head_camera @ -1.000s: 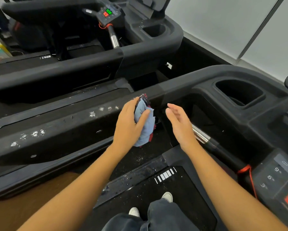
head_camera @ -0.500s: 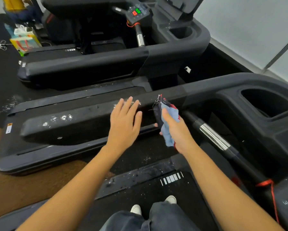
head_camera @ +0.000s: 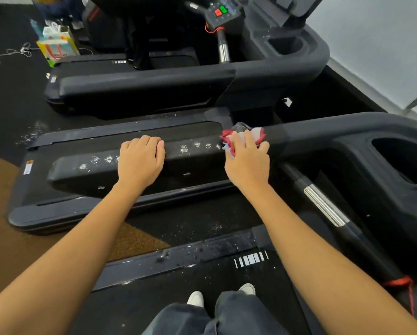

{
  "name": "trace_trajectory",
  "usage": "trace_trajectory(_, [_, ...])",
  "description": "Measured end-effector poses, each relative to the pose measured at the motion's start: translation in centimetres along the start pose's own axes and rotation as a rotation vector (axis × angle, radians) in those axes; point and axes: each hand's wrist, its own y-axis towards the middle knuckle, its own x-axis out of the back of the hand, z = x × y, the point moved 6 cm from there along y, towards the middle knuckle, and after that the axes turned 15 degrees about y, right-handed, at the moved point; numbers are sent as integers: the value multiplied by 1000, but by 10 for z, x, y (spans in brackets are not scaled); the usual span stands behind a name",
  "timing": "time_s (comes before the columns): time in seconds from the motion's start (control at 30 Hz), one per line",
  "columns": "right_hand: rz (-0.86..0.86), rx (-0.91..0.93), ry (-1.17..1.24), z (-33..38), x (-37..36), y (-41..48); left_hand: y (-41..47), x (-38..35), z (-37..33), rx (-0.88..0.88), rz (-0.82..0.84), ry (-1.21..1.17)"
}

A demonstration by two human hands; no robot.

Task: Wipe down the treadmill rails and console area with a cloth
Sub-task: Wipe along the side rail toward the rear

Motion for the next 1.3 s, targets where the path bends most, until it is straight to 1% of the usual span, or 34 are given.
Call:
trace_trajectory(0.1, [75, 160, -23, 11, -9, -10, 0, 0, 0, 13, -8, 0])
trace_trajectory(0.17, [74, 186, -49, 0, -3, -7, -1, -1, 0, 11, -22, -3])
trace_trajectory(0.2, [57, 164, -59, -8, 2, -3, -2, -1, 1, 8, -33, 0])
trace_trajectory(0.27, [38, 63, -62, -18, 8, 5, -2, -1, 0, 6, -47, 7])
trace_trajectory(0.33, [16, -15, -35, -14, 7, 9, -1, -3, 0, 8, -43, 12])
trace_trajectory(0.4, [2, -21, -13, 3, 1, 8, 0, -4, 0, 12, -34, 18])
trace_trajectory(0.5, [26, 75, 14, 35, -14, 1, 0, -3, -1, 14, -46, 14])
trace_trajectory(0.6, [107, 210, 30, 67, -29, -11, -1, -3, 0, 12, -53, 6])
trace_trajectory(0.67, [159, 285, 11, 72, -33, -17, -1, -3, 1, 11, -49, 0])
trace_trajectory(0.7, [158, 301, 3, 67, -30, -16, -1, -3, 1, 9, -50, -3])
trace_trajectory(0.77, [104, 263, -2, 48, -18, -9, -1, -2, 1, 5, -59, -6])
trace_trajectory(0.87, [64, 92, -16, 23, -7, 6, -1, -2, 0, 9, -57, 0])
trace_trajectory(0.93, [72, 26, -27, 27, -9, 11, 0, -3, 0, 11, -49, 8])
trace_trajectory(0.97, [70, 28, -25, 35, -12, 11, 0, -3, 0, 11, -46, 10])
trace_trajectory(1.07, [99, 153, 2, 71, -27, 2, 0, -5, 1, 19, -47, 16])
trace_trajectory(1.17, [194, 325, 25, 102, -45, -20, 0, -8, 0, -30, -23, 101])
trace_trajectory(1.23, [224, 383, 38, 101, -47, -30, -1, -7, 1, -36, -22, 116])
trace_trajectory(1.3, [189, 387, 28, 83, -38, -30, 0, -4, 2, -3, -31, 59])
